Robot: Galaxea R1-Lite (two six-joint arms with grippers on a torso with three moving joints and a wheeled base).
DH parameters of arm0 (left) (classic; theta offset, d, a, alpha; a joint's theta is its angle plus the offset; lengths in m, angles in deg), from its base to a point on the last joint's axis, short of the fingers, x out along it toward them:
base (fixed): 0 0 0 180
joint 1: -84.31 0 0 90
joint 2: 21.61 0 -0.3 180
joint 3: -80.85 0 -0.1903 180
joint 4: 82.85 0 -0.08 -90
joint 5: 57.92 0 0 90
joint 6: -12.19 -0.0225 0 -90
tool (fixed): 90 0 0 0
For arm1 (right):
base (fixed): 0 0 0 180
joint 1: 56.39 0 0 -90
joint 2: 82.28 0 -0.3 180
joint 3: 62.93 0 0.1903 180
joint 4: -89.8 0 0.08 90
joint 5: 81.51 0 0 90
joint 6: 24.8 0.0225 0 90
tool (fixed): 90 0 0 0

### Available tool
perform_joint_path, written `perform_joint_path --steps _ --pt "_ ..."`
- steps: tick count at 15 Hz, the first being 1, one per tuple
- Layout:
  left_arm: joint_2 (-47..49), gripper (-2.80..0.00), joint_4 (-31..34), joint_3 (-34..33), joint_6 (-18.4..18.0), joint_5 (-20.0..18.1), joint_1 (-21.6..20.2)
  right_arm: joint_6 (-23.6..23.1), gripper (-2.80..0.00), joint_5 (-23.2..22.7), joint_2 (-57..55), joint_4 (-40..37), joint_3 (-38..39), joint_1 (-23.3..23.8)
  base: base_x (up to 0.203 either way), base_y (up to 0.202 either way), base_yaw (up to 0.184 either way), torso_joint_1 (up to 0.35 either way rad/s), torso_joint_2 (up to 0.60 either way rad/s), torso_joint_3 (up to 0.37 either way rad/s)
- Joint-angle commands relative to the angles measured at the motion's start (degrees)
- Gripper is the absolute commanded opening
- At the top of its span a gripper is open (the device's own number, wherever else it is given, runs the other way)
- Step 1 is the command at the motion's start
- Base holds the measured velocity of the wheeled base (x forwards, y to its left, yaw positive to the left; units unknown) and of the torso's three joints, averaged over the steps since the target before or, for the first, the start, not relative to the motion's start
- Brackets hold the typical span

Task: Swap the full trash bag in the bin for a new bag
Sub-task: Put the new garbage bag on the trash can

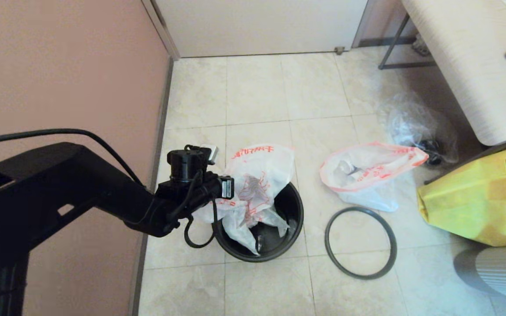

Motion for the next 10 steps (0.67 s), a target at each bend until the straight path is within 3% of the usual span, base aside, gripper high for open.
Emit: perform_joint_path --steps 1,4,6,10 --pt "-5.73 -2.80 -0.32 -4.14 0.04 0.01 2.12 -0.01 -2.80 0.00 -0.05 0.02 0.01 -0.02 0.000 0.000 0.000 0.000 0.00 0.000" --pt "-10.02 -2.80 -0.42 -12.71 0.31 0.85 9.87 -0.01 -2.80 0.00 -0.05 0.02 0.01 -0.02 0.000 0.000 0.000 0.000 0.00 0.000" --pt "-9.60 -2.80 -0.44 -16.28 0.62 3.32 15.20 -0.01 -2.80 0.00 -0.05 0.02 0.01 -0.02 0.000 0.000 0.000 0.000 0.00 0.000" --pt "-1.80 -2.80 -0.43 -15.26 1.48 8.02 20.58 -0.01 -2.80 0.00 -0.05 0.02 0.01 -0.02 0.000 0.000 0.000 0.000 0.00 0.000"
